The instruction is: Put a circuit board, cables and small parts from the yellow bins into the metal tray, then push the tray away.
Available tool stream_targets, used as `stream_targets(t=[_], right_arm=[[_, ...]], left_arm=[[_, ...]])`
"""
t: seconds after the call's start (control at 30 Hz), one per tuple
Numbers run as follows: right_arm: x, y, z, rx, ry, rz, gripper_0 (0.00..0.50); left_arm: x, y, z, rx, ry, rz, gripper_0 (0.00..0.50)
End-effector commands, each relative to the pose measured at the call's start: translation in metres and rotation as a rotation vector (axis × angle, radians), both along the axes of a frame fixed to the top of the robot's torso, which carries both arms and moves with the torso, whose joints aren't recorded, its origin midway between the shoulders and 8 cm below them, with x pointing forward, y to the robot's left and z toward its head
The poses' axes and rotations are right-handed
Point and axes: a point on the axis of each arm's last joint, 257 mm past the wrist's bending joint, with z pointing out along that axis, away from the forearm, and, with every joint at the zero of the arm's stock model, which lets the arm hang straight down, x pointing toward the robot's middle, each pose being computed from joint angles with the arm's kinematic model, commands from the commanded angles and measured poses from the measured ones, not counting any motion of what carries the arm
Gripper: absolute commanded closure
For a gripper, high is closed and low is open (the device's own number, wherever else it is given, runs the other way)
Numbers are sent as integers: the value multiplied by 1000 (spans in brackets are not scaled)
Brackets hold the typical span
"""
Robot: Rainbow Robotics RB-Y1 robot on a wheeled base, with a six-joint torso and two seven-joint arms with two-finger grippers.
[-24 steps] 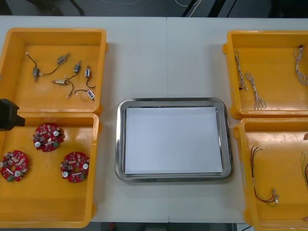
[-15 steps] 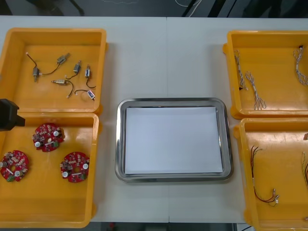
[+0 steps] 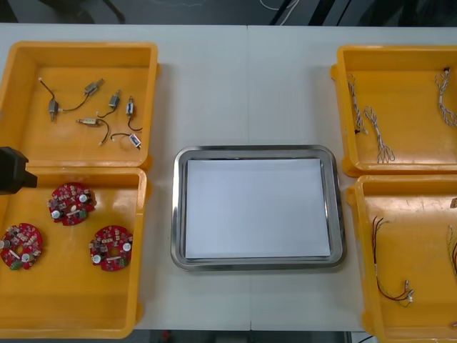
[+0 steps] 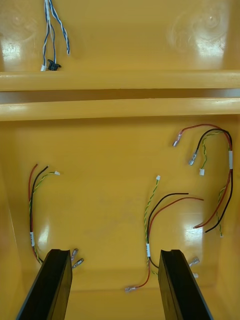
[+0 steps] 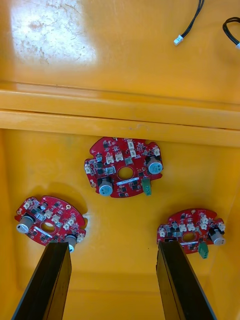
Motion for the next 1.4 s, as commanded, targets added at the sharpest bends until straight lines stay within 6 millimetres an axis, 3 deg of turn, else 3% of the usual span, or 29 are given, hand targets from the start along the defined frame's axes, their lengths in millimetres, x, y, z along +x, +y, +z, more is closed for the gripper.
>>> stream_targets(t=[0.03, 1.4], right_arm=[[-4, 4, -1, -21, 5, 18, 0], [-4, 4, -1, -21, 5, 18, 0]], left_arm=[[2, -2, 8, 15, -36, -51, 0], [2, -2, 8, 15, -36, -51, 0]])
